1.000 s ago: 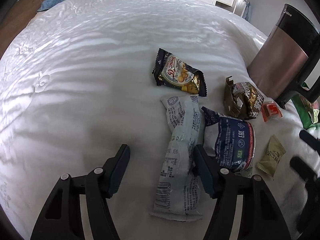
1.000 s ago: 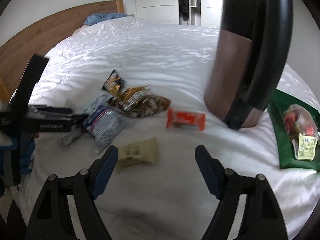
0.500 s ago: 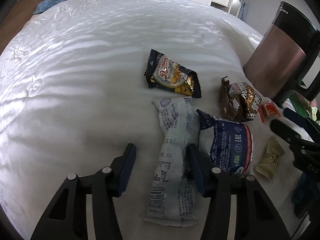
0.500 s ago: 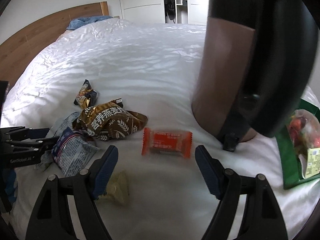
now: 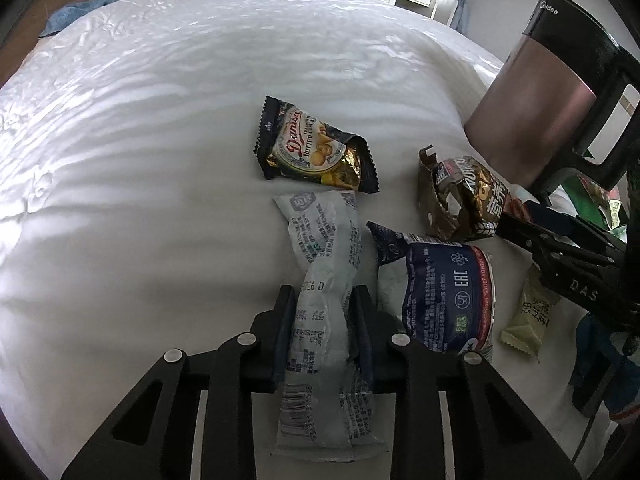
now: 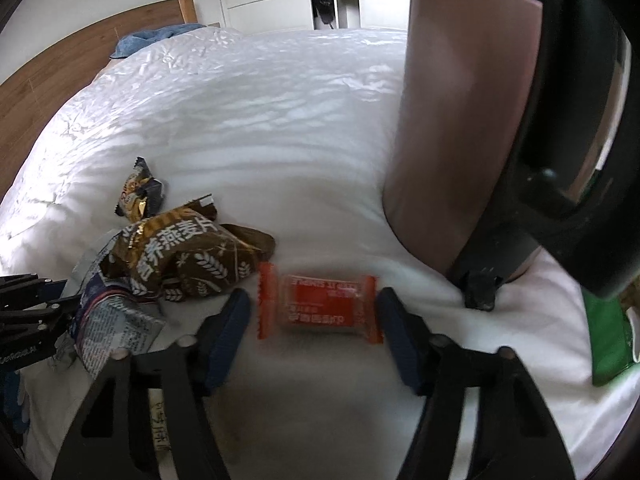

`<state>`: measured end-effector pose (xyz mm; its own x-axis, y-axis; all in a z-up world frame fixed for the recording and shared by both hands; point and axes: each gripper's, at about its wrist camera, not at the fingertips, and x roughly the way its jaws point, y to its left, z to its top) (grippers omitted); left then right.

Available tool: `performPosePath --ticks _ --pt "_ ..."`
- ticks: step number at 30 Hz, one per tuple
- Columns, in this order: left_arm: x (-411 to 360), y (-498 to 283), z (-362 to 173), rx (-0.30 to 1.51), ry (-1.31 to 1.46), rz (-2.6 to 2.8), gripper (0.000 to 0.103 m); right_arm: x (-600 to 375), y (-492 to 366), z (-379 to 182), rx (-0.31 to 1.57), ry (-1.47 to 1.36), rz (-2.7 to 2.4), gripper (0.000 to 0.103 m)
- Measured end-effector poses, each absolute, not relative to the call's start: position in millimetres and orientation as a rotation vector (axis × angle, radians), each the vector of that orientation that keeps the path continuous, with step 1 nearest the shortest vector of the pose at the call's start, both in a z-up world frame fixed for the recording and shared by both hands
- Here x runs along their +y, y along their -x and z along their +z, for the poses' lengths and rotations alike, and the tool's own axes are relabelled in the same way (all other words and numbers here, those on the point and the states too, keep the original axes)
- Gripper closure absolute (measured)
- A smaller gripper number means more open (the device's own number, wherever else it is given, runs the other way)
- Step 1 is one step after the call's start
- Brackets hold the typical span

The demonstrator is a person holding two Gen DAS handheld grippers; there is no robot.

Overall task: Organize snacks
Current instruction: 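Grasp the white-blue packet with left gripper while right gripper grasps red bar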

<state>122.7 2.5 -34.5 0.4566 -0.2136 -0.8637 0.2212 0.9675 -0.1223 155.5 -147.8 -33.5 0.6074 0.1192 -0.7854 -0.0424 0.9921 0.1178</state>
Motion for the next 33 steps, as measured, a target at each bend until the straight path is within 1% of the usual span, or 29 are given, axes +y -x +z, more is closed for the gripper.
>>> performPosePath --ticks 1,2,5,6,7,10,18,33 --pt "2 -123 -35 1.064 -0.007 -0.27 0.079 -149 -157 -34 0.914 -0.094 0.093 0.007" --pt "2 -122 -36 1.065 -0.006 -0.273 0.079 -150 -157 -34 0.913 -0.099 0.093 0.01" --pt "3 -123 -38 1.069 0.004 -0.283 0.081 -154 -157 -36 0.907 -0.122 0.1 0.011" --pt "3 -122 -38 1.069 0.007 -0.285 0.081 -156 -156 -36 0.903 -0.13 0.105 0.012" --pt "4 -122 -38 1.07 0.01 -0.288 0.082 -156 -156 -36 0.901 -0.133 0.109 0.018" --pt "3 -122 -39 1.068 0.007 -0.294 0.084 -157 -155 -37 0.895 -0.138 0.128 0.021" --pt "3 -116 -36 1.047 0.01 -0.309 0.089 -155 -148 -33 0.869 -0.144 0.172 0.022" --pt "15 -108 -27 1.032 0.048 -0.276 0.089 -155 -137 -22 0.832 -0.161 0.186 0.022"
